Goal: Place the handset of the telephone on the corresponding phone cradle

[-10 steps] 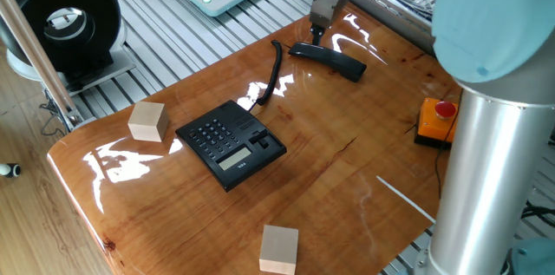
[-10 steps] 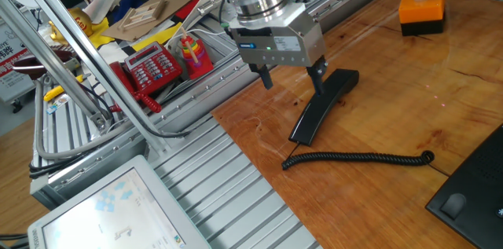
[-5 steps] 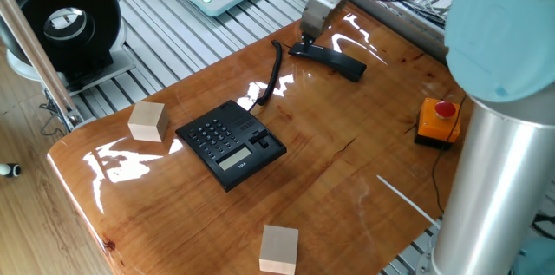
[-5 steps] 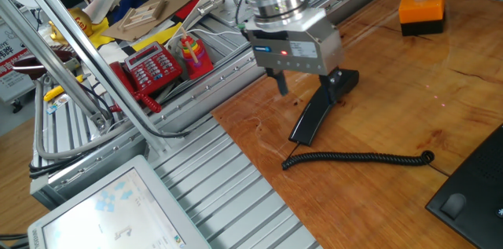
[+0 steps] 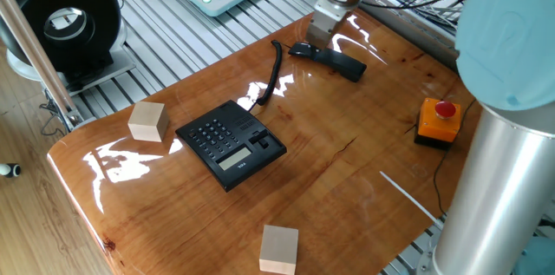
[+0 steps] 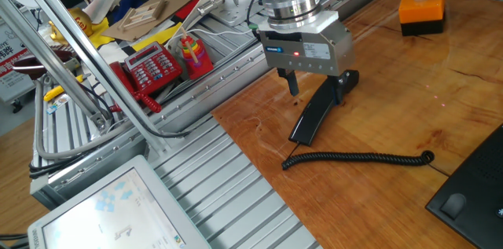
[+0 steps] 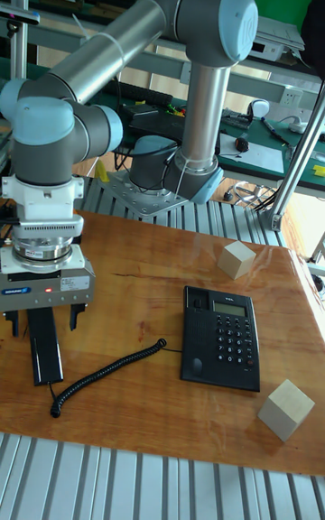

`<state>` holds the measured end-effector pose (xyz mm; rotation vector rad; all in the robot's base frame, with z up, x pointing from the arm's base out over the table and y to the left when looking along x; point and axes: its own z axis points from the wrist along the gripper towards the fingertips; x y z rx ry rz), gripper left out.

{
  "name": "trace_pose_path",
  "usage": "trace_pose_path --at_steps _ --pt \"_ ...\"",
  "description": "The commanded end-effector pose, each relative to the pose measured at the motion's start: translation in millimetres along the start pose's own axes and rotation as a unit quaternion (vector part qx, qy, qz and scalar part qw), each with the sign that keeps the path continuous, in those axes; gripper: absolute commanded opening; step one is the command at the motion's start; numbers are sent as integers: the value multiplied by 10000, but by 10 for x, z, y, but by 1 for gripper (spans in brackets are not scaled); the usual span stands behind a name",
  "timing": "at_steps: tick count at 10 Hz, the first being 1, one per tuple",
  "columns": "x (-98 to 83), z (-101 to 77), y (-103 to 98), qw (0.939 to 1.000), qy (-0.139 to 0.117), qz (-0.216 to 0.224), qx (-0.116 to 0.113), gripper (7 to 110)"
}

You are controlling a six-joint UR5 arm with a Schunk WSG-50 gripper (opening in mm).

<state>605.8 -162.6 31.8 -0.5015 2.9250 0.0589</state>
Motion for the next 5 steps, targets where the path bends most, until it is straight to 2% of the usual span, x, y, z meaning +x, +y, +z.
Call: trace_pose_path --at_steps 1,2,4,5 --pt "53 -13 6 9999 -95 -49 -105 88" --pt "98 6 24 9997 -127 -45 -214 88" --pt "204 7 -47 9997 -102 -89 -190 88" --pt "234 7 -112 9999 -59 -95 -118 66"
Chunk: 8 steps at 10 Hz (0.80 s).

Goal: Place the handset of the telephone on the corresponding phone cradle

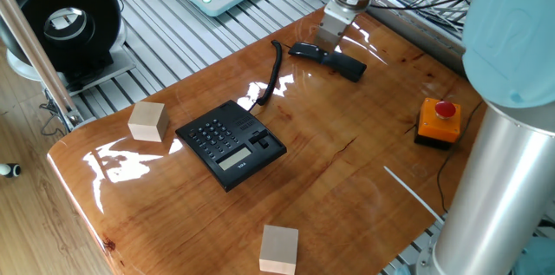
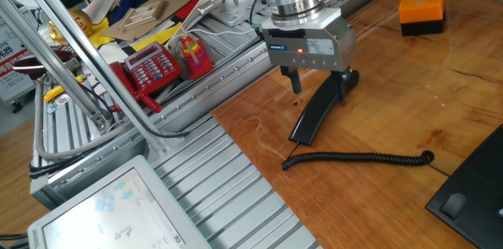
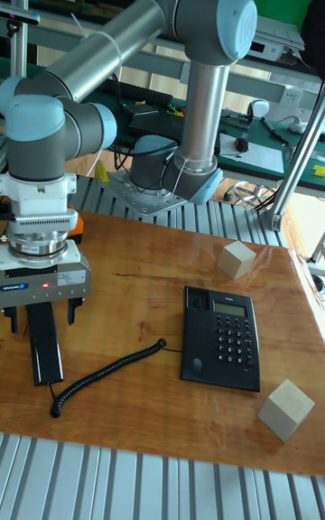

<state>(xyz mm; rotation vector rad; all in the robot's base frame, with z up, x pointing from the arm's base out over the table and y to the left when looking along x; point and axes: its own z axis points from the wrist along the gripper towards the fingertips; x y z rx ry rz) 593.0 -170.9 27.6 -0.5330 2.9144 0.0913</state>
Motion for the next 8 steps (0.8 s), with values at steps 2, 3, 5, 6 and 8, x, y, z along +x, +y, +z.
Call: trace_pose_path --at_steps 2,3,5,6,8 --pt "88 15 -66 9999 11 95 -49 66" --pt "74 56 -82 9999 4 141 -46 66" --pt "35 111 -82 9999 -55 133 -73 66" --pt "16 96 -43 9997 -88 192 -141 66" --pt "36 74 -32 9993 -10 326 -154 66"
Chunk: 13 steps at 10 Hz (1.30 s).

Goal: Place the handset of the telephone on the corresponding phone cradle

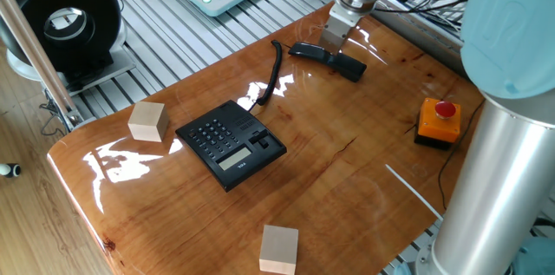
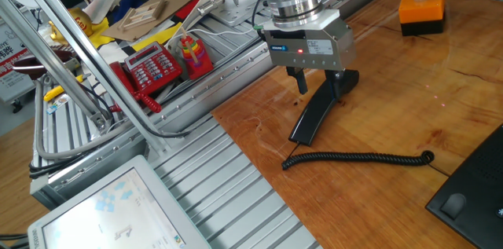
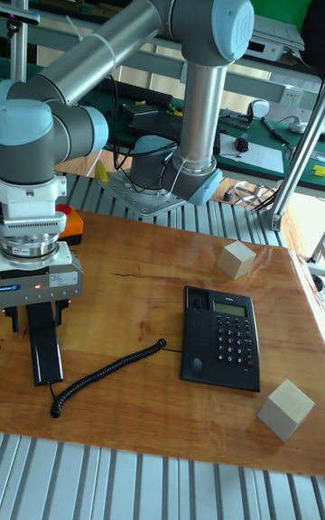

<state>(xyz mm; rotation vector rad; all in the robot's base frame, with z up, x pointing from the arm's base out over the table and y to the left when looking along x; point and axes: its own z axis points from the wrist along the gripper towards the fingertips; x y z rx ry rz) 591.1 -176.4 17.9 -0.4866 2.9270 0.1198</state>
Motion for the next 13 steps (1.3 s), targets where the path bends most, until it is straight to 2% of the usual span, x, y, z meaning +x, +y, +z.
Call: trace_pose_path --at_steps 1,3,6,7,8,9,11,13 --pt "4 -30 53 9998 106 157 -113 66" --pt "86 -37 63 9992 361 136 -78 66" --pt "98 -37 69 9991 392 120 -81 66" --pt "85 -35 84 9992 378 107 -100 66" --pt "26 -30 80 9996 259 41 -94 66" --pt "-90 -28 124 9998 25 -29 -182 66" --pt "-97 -2 70 10000 10 -52 -64 66" --pt "-72 94 98 10000 2 -6 -62 66"
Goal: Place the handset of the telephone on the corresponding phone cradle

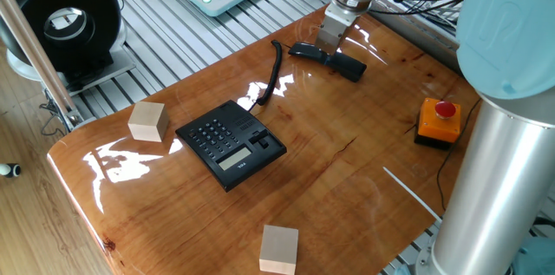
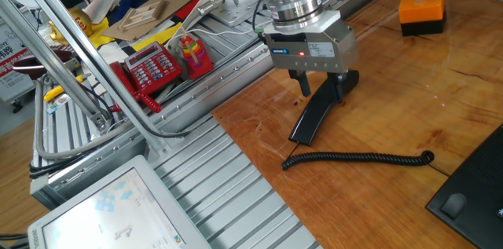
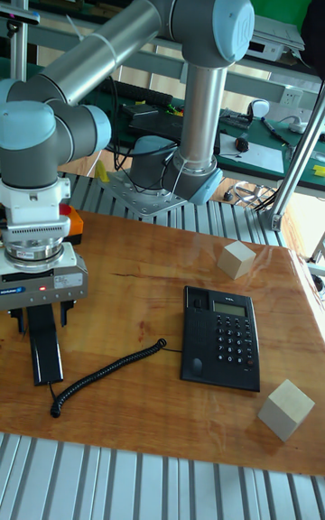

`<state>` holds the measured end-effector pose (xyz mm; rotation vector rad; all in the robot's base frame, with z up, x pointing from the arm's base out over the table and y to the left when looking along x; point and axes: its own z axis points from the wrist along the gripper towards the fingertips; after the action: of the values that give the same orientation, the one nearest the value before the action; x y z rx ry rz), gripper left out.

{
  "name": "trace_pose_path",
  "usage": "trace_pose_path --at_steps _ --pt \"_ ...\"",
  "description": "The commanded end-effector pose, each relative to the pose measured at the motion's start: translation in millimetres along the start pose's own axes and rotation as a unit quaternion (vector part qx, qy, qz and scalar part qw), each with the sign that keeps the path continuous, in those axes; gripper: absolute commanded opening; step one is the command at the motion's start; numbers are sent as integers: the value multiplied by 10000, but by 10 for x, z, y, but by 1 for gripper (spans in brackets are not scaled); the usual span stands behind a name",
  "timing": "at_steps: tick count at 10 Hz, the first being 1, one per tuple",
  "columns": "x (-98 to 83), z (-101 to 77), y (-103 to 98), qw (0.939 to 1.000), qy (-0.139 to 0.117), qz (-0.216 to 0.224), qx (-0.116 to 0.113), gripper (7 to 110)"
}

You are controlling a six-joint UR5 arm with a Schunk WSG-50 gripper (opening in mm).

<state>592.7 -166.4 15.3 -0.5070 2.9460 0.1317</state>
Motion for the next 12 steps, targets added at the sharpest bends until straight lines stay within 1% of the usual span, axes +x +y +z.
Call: trace_pose_path --at_steps 1,4,7,8,9,10,12 --pt "-7 90 -7 9999 -107 39 15 66" --pt "88 131 -40 9999 -107 1 16 66" --pt "72 99 -42 9999 -138 40 18 66" --pt "90 91 -60 9999 -98 119 43 66" --pt "101 89 -88 9998 -73 135 90 66" --pt "101 91 -89 9998 -73 135 90 66" --pt "65 89 -37 9997 -142 175 -15 66"
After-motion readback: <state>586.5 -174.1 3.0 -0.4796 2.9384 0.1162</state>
